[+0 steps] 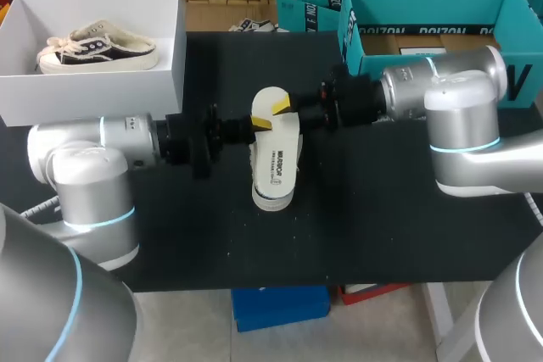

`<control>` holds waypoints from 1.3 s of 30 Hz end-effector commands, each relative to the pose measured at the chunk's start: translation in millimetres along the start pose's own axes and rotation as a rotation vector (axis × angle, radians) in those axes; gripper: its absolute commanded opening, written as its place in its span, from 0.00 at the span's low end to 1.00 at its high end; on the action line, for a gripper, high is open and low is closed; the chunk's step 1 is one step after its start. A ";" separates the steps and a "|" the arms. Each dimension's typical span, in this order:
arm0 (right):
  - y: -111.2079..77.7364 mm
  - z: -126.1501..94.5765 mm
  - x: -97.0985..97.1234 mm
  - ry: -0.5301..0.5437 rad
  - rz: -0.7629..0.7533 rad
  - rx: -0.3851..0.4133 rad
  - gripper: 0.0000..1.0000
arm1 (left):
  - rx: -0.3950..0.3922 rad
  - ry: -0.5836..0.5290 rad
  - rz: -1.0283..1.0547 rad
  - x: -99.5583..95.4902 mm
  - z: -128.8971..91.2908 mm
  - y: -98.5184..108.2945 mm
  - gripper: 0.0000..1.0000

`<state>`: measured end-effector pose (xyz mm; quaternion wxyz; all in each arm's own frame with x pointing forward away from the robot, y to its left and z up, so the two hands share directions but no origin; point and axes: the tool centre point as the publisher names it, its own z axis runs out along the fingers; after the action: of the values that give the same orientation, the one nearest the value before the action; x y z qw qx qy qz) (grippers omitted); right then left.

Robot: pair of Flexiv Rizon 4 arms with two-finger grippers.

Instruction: Take the shoe out of the shoebox, open the shoe tongue, remove and reinsert the insole, then place the shoe into the shoebox

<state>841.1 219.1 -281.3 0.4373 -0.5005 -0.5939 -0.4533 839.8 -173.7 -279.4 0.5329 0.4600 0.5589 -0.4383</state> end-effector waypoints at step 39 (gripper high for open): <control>-154.5 -138.4 96.8 -0.439 0.080 -0.351 1.00 | 0.321 0.318 -0.140 13.4 -67.2 -115.8 0.00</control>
<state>710.1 110.1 -192.3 0.2596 -0.6590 -0.5788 -0.4042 713.2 -130.9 -291.2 0.3301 0.5595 0.5889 -0.4808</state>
